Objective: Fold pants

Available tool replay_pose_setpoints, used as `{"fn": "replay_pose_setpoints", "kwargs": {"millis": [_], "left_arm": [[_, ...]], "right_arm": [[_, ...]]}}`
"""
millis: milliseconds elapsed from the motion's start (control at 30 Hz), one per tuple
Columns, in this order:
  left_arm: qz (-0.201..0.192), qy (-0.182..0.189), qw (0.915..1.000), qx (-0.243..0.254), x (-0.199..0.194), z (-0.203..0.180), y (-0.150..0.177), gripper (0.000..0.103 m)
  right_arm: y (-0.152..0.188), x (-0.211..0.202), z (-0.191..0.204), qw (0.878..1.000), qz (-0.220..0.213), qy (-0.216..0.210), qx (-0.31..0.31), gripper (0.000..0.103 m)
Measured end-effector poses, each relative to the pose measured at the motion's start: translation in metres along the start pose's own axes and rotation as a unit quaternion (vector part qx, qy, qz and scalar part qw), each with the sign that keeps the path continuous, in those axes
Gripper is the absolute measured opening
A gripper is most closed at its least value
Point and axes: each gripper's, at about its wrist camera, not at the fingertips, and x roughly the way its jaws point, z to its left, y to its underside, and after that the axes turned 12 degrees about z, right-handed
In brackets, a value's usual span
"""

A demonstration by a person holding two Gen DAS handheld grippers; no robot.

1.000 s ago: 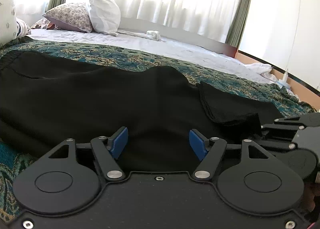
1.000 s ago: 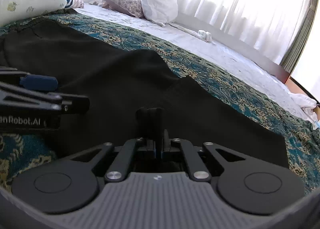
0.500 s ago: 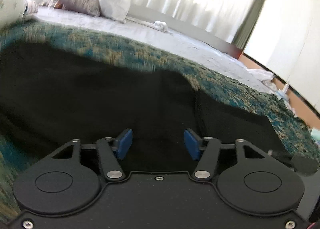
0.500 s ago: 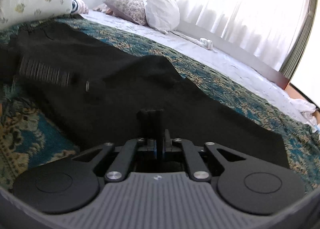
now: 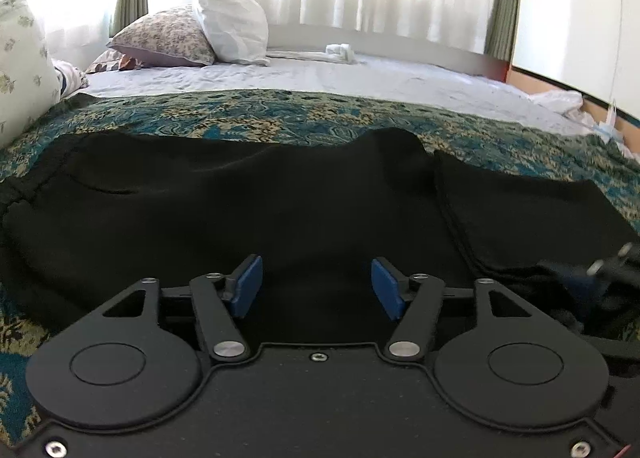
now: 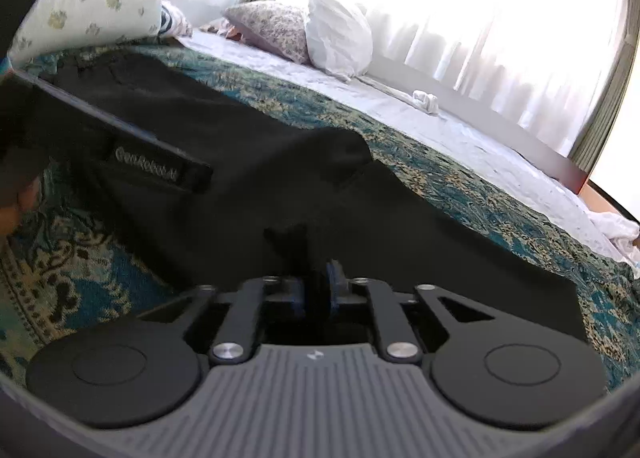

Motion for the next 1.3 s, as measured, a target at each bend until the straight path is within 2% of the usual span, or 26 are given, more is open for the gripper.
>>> {"fn": "replay_pose_setpoints", "kwargs": {"millis": [33,133,267,333,467,500,533,567,600,633,667,700,800,900,967,1100,1200,1300], "left_arm": [[-0.002,-0.001,1.0000,0.003,0.000,-0.001,0.004,0.063],[-0.003,-0.010,0.9999,0.014,0.000,-0.006,0.005,0.065],[-0.007,-0.013,0.9999,0.008,-0.008,-0.007,-0.001,0.066],[-0.019,-0.005,0.9998,-0.006,-0.018,-0.008,-0.003,0.066],[-0.049,0.032,0.9982,-0.013,-0.042,-0.022,-0.006,0.066],[-0.054,0.043,0.9976,-0.010,-0.047,-0.028,-0.006,0.065],[-0.059,0.055,0.9967,-0.007,-0.050,-0.036,-0.006,0.063],[-0.062,0.067,0.9958,-0.002,-0.052,-0.043,-0.005,0.062],[-0.065,0.083,0.9945,0.009,-0.053,-0.053,-0.003,0.046],[-0.062,0.094,0.9935,0.020,-0.053,-0.062,-0.001,0.022],[-0.051,0.100,0.9932,0.031,-0.051,-0.072,0.002,0.015],[-0.039,0.105,0.9929,0.040,-0.048,-0.081,0.004,0.014],[-0.020,0.106,0.9923,0.061,-0.041,-0.102,0.016,0.014],[-0.003,0.085,0.9935,0.076,-0.032,-0.114,0.028,0.014],[-0.011,0.077,0.9934,0.084,-0.028,-0.115,0.036,0.011],[-0.015,0.066,0.9927,0.100,-0.027,-0.121,0.040,0.011],[-0.019,0.066,0.9924,0.102,-0.024,-0.120,0.040,0.011],[-0.022,0.061,0.9920,0.108,-0.023,-0.122,0.041,0.011]], "right_arm": [[0.001,-0.003,-0.004,1.000,-0.004,-0.014,0.007,0.076],[0.008,-0.018,-0.012,0.998,-0.016,-0.062,0.028,0.083],[0.024,-0.041,-0.025,0.995,-0.031,-0.078,0.047,0.087],[0.032,-0.052,-0.039,0.995,-0.041,-0.063,0.065,0.090],[0.050,-0.064,-0.083,0.989,-0.048,0.020,0.137,0.090],[0.055,-0.065,-0.097,0.985,-0.046,0.040,0.162,0.084],[0.060,-0.064,-0.111,0.980,-0.040,0.054,0.188,0.071],[0.065,-0.064,-0.123,0.974,-0.036,0.068,0.214,0.064],[0.070,-0.063,-0.135,0.967,-0.033,0.082,0.240,0.051],[0.074,-0.062,-0.145,0.959,-0.031,0.098,0.263,0.041],[0.079,-0.061,-0.154,0.952,-0.029,0.112,0.282,0.037],[0.083,-0.059,-0.161,0.947,-0.028,0.121,0.296,0.034],[0.096,-0.053,-0.170,0.943,-0.015,0.131,0.306,0.032],[0.104,-0.040,-0.164,0.949,0.011,0.147,0.278,0.031],[0.111,-0.033,-0.156,0.953,0.022,0.159,0.257,0.032],[0.116,-0.034,-0.143,0.958,0.015,0.181,0.221,0.033],[0.121,-0.033,-0.143,0.959,0.008,0.181,0.217,0.038],[0.125,-0.033,-0.142,0.959,-0.001,0.180,0.220,0.039]]}}
